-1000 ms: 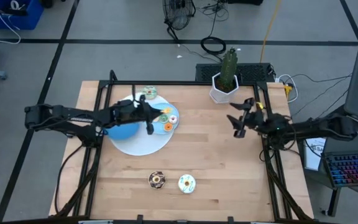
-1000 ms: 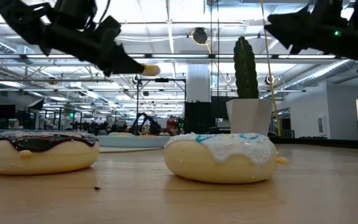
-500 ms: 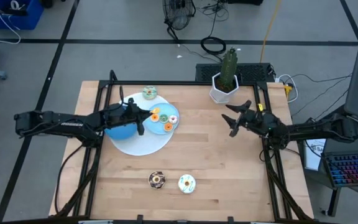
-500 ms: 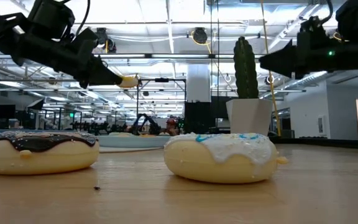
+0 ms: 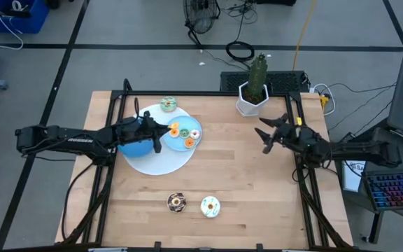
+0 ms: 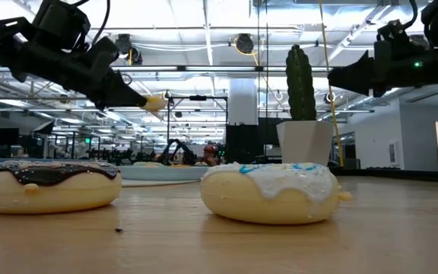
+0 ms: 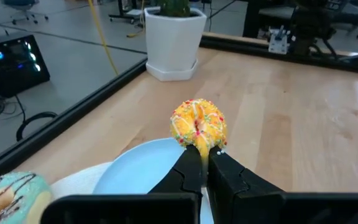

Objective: Pick & Place donuts
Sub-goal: Put the small yellow donut on the blue plate

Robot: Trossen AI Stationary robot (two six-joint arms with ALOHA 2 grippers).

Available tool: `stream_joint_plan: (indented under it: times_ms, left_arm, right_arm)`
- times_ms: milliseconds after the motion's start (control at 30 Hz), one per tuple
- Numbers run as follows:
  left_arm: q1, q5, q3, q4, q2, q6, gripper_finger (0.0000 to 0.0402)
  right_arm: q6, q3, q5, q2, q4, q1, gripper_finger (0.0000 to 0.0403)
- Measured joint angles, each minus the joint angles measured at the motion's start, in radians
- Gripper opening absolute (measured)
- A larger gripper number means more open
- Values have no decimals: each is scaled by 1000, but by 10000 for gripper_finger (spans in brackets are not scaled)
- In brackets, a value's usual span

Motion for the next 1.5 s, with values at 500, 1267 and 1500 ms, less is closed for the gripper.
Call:
stream_joint_plan:
  times_ms: [500, 1267, 1500]
  left_arm:
    - [-49, 69, 0, -173, 10, -48, 7]
    - [-72, 53, 0, 14, 379, -127, 22]
    - [-72, 52, 1, 72, 378, -146, 25]
  right_arm:
    - [44, -1, -4, -162, -149, 0, 212]
    - [45, -2, -5, -161, -165, 1, 212]
    - [45, -2, -5, -161, -172, 1, 212]
